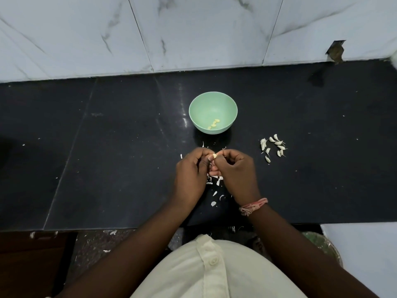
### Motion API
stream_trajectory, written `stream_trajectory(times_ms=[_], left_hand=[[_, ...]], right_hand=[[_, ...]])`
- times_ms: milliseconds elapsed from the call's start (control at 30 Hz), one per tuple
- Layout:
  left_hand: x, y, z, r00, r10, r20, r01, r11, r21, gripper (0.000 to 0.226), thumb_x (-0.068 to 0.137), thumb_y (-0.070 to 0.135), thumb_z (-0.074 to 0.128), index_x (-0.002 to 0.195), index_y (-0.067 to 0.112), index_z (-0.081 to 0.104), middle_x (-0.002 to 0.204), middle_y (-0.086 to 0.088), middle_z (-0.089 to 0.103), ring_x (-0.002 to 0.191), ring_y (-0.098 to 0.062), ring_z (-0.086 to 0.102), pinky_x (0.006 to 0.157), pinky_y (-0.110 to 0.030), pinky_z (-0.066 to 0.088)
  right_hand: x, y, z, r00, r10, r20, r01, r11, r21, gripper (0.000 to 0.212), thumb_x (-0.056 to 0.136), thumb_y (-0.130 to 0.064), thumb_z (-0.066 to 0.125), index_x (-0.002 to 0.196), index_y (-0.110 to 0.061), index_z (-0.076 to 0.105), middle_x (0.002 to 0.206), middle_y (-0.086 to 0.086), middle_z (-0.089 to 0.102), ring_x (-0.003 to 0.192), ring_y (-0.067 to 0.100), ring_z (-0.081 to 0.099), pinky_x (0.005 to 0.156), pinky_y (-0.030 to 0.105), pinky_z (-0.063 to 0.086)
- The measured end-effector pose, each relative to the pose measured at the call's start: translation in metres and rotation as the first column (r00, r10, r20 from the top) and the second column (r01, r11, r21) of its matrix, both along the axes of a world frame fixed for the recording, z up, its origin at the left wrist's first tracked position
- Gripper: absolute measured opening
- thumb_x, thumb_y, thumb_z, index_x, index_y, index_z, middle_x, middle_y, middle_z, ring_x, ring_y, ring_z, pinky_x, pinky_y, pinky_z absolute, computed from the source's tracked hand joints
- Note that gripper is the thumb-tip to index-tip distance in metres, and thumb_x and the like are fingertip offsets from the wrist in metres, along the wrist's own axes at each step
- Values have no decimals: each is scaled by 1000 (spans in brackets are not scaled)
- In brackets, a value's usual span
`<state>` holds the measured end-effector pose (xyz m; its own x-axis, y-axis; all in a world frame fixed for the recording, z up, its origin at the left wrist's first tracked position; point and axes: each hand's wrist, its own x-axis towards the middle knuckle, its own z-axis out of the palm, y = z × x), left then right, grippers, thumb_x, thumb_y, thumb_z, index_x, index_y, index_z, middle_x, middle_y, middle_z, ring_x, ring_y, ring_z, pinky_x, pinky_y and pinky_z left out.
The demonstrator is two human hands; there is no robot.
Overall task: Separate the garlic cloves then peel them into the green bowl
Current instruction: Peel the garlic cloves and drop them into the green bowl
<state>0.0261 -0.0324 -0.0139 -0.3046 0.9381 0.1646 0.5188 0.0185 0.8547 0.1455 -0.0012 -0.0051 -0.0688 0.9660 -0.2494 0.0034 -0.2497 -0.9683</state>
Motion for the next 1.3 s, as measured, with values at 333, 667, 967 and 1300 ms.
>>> stream_trajectory(times_ms=[333,667,967,1300], left_hand=[[-6,-4,4,877,30,479,31,993,-118,17,93,2,68,106,12,75,94,-2,77,87,-15,73,78,-25,57],[-2,-8,-2,259,249,933,-13,967,-254,12,97,0,59,106,3,67,84,-5,72,75,-11,69,70,-20,59],[36,-14,0,162,311,936,-84,950,-301,7,96,1,60,95,5,66,80,-7,72,69,-9,70,64,-19,58],[32,-19,6,429,259,865,-98,966,-240,14,92,-9,60,99,0,70,76,-10,72,67,-13,70,65,-21,60]], right_hand=[[-4,-2,1,996,34,-87,-40,997,-63,11,92,2,62,86,0,70,65,12,65,59,18,61,58,29,61],[9,-10,-7,997,-25,78,22,999,45,18,98,-6,54,88,-2,68,74,8,69,64,18,64,62,35,61],[31,-11,-7,926,93,365,-210,932,295,21,88,-11,75,106,-21,77,101,-8,73,88,2,70,86,26,58],[31,-10,-5,948,169,268,-224,956,188,16,95,-5,64,87,-16,73,75,2,74,63,14,69,67,35,60]])
